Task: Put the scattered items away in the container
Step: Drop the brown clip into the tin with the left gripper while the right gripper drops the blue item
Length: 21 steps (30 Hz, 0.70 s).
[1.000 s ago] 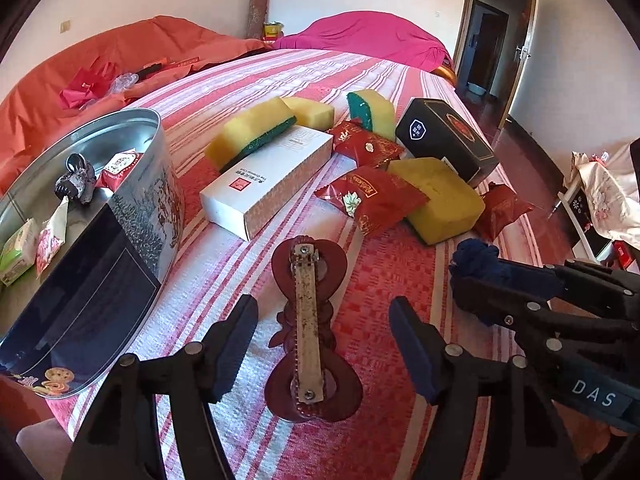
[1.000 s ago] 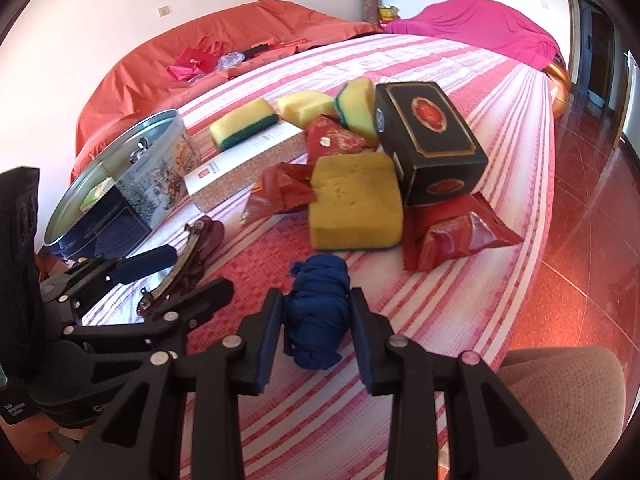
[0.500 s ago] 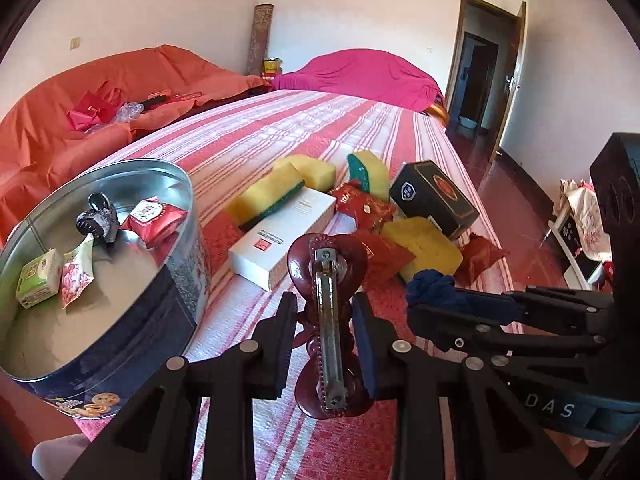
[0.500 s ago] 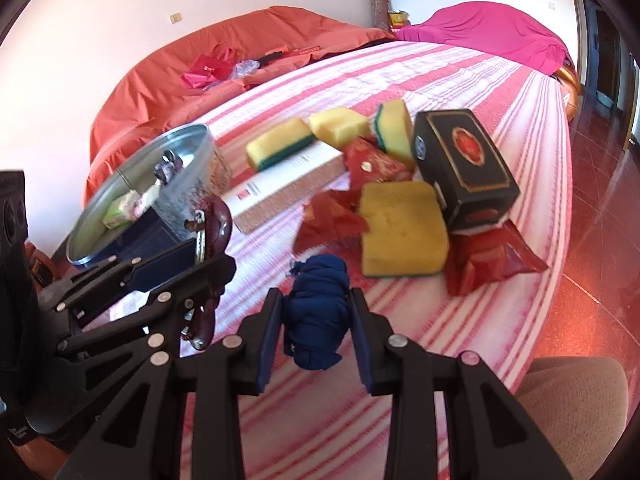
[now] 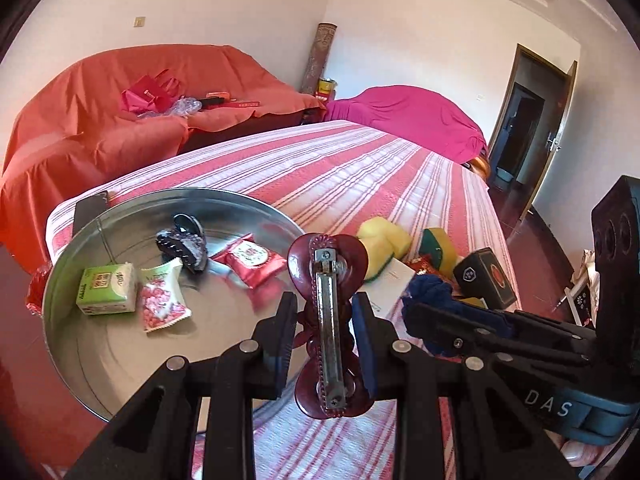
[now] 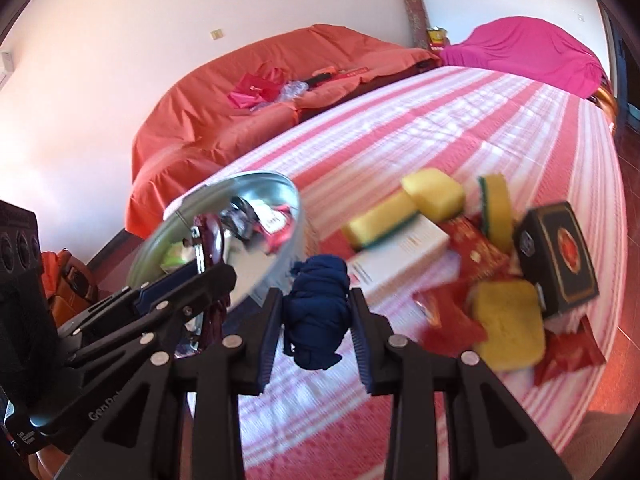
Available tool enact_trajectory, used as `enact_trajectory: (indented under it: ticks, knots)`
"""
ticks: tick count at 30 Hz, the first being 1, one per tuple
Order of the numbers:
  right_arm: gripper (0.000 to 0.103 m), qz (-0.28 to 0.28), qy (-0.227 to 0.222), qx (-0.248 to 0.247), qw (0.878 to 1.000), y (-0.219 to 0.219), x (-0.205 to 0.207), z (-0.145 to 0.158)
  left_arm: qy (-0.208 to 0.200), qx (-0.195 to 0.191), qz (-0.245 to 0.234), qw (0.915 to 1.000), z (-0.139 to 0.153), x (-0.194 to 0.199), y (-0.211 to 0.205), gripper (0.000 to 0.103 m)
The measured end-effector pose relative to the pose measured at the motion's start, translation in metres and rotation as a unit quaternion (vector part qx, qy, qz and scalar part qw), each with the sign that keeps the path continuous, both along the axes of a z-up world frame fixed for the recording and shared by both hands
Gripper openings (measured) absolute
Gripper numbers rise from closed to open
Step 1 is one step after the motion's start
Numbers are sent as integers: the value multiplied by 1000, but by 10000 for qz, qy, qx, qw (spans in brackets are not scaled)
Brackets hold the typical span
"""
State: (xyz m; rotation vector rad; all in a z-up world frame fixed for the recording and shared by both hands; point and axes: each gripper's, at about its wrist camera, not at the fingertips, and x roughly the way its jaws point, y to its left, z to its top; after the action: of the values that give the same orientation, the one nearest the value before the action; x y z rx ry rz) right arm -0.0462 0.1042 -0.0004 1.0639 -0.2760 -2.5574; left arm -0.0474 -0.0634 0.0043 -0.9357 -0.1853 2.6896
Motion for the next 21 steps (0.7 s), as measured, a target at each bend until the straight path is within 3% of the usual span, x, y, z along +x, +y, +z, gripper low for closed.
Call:
enact_trajectory:
  ticks: [10, 21]
  knots:
    - [33, 644, -173, -158, 9977, -61, -45, 4, -839, 238, 944, 9917, -22, -37, -74, 30]
    - [33, 958, -683, 10, 9931, -107, -89, -18, -1367, 81, 1287, 9822, -41, -56, -105, 32]
